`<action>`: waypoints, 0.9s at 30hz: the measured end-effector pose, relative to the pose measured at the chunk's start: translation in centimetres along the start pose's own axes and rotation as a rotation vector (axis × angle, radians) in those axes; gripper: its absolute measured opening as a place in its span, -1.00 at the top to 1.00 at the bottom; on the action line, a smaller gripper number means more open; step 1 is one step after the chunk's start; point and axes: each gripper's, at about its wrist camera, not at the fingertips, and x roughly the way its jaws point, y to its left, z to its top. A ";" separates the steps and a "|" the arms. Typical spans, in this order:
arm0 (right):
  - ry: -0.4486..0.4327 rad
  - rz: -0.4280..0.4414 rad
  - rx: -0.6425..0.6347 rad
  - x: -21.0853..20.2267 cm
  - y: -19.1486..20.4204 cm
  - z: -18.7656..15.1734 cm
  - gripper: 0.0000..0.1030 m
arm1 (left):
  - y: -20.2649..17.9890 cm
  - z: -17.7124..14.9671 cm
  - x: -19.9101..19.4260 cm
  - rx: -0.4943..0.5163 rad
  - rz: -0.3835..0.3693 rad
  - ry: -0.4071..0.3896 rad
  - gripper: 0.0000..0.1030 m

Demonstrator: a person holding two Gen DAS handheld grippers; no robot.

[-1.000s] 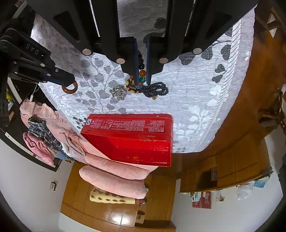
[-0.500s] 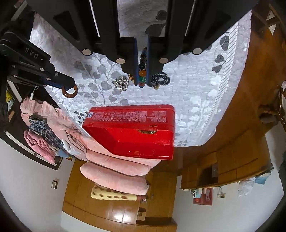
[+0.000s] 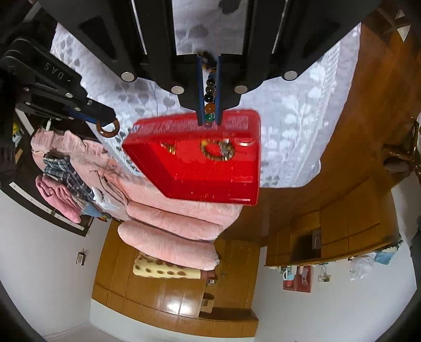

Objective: Organize jewelry
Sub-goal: 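Carry the multicolour bracelet with the left tool while the right carries the wooden ring into the box, then open both tools inside the red box and lift them out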

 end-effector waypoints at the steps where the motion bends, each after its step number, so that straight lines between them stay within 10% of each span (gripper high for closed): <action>1: 0.000 0.002 0.004 0.3 -0.1 0.4 0.83 | -0.1 0.4 0.2 -0.001 -0.002 -0.003 0.85; 27: 0.078 -0.024 0.109 9.5 -3.2 6.3 0.83 | 0.4 7.0 10.0 -0.072 0.001 0.011 0.85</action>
